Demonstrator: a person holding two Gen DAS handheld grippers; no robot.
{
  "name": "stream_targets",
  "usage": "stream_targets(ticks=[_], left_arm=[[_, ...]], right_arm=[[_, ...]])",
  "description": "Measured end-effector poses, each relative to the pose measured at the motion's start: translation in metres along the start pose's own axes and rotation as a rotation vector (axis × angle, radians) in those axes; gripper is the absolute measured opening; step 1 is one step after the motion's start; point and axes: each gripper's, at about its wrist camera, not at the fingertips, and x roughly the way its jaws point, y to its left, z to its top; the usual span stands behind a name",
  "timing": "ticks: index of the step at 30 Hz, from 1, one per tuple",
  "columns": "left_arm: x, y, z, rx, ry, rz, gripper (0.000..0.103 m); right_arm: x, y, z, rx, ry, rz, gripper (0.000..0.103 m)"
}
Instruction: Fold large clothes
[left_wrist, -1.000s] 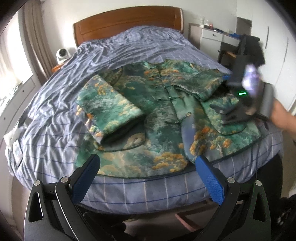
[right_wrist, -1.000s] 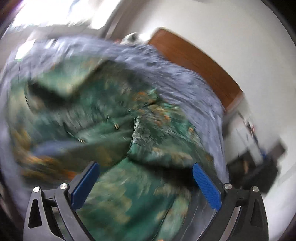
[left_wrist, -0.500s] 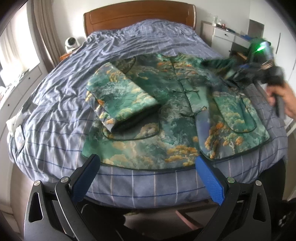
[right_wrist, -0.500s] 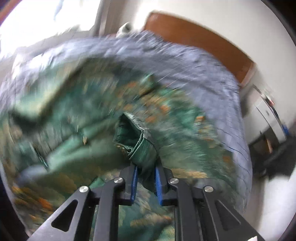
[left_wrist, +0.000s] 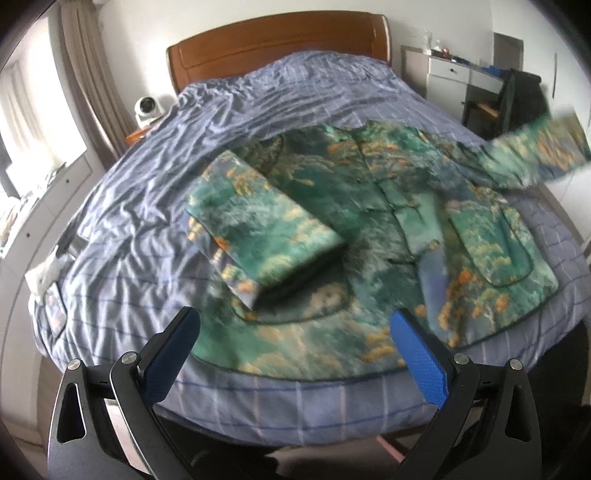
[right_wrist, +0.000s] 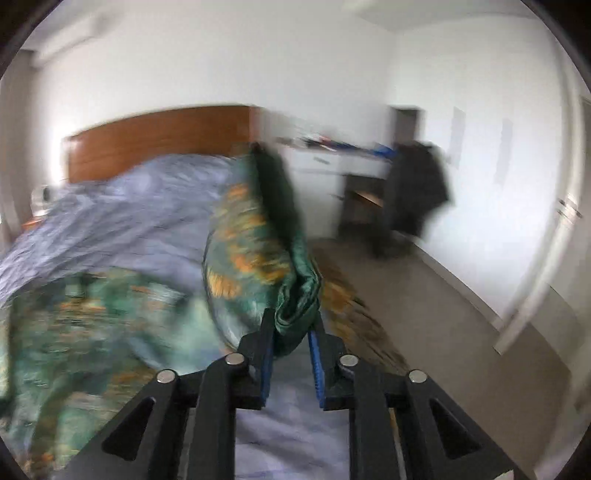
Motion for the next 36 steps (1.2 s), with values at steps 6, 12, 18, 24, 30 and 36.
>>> stream_targets(ticks=[6,12,18,24,30,36], left_arm=[[0.037,0.031,0.010,0.090,0.049,-0.032,0.103],[0.094,-0.002,0.000,0.404,0.083,-0.063,0.103],[0.164,-0.004,0.017,0.434,0.122,0.019,0.100],[0.160,0.037,0.028,0.188,0.146,-0.158,0.010],[0.093,0.110,0.050,-0.037,0.020,-0.104,0.010],[0.043,0.220,0.052,-0.235,-0.063,0.154,0.030]], right_arm=[[-0.006,-0.029,-0.054,0.010,0.053,-0.196,0.057],[-0.046,0.030,-0.115,-0.022,0.105,-0.026,0.060],[-0.080,0.100,-0.152,-0.014,0.157,0.202,0.060],[-0.117,0.160,-0.152,-0.109,0.087,0.316,0.060],[-0.143,0.177,-0.144,-0.170,-0.013,0.333,0.060],[-0.155,0.185,-0.140,-0.191,-0.044,0.377,0.060]])
